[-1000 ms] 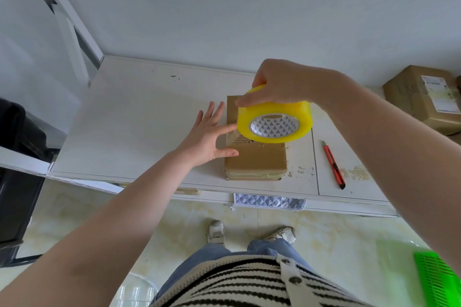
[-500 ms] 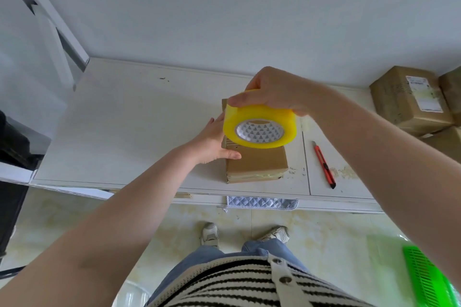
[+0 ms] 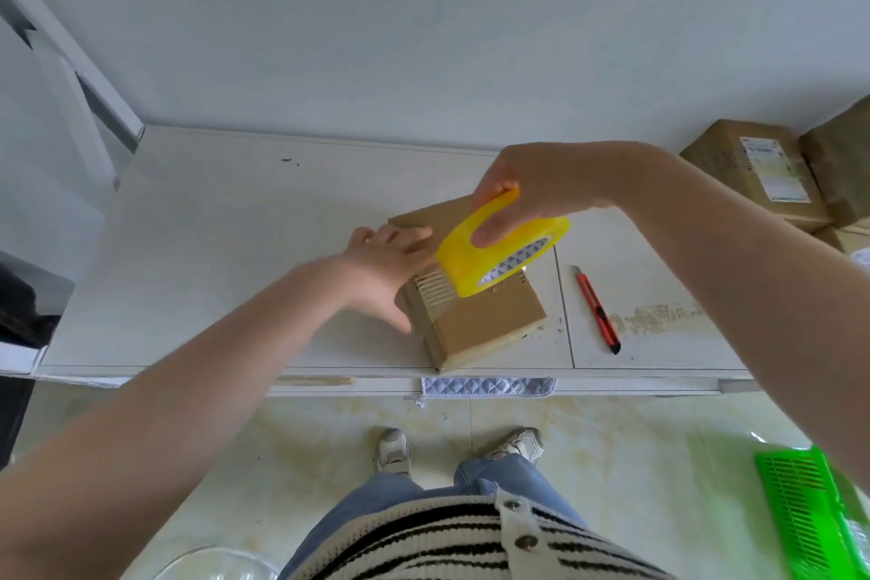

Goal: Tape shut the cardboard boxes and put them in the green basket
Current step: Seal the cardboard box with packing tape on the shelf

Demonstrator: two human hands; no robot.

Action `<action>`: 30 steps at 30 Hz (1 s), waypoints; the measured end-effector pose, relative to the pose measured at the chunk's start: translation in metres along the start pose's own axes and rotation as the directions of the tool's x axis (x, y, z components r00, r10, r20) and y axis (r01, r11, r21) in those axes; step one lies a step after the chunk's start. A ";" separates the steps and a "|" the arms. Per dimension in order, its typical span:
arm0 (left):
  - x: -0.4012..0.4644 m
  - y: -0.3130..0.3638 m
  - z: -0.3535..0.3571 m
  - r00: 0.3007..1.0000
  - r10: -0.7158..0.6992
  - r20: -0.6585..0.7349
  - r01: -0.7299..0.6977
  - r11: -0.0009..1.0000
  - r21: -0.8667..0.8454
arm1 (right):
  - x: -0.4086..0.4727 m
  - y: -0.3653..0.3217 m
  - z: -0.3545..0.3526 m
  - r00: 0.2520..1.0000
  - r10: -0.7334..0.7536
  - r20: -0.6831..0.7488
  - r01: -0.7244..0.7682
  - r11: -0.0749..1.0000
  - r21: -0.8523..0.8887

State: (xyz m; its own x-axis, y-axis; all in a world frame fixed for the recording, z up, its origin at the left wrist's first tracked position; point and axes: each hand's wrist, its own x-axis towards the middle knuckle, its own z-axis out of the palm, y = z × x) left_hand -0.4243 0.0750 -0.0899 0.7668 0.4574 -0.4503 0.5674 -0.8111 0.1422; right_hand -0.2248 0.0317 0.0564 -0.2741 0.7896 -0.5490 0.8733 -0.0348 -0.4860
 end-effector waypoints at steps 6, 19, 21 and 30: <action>0.036 0.018 -0.054 0.911 0.184 -0.370 -0.395 0.649 -0.651 | -0.014 0.006 -0.001 0.999 -0.040 0.013 0.039 0.996 0.083; 0.070 0.021 0.013 0.921 0.086 -0.379 -0.201 0.940 -0.276 | -0.046 0.024 0.028 0.998 -0.039 -0.041 0.025 0.957 -0.288; 0.071 0.027 0.017 0.928 0.074 -0.366 -0.174 0.953 -0.248 | -0.051 0.024 0.039 0.994 -0.087 -0.060 0.062 0.939 -0.339; 0.078 0.036 0.004 0.946 0.039 -0.322 -0.157 0.924 -0.350 | -0.057 0.013 0.033 0.991 -0.085 -0.099 0.026 0.871 -0.490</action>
State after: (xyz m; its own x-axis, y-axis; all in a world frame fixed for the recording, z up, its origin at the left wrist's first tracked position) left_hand -0.3452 0.0800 -0.1238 0.8441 0.5185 -0.1369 0.5087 -0.6933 0.5105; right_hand -0.2115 -0.0344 0.0589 -0.3064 0.8466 -0.4353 0.9512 0.2904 -0.1046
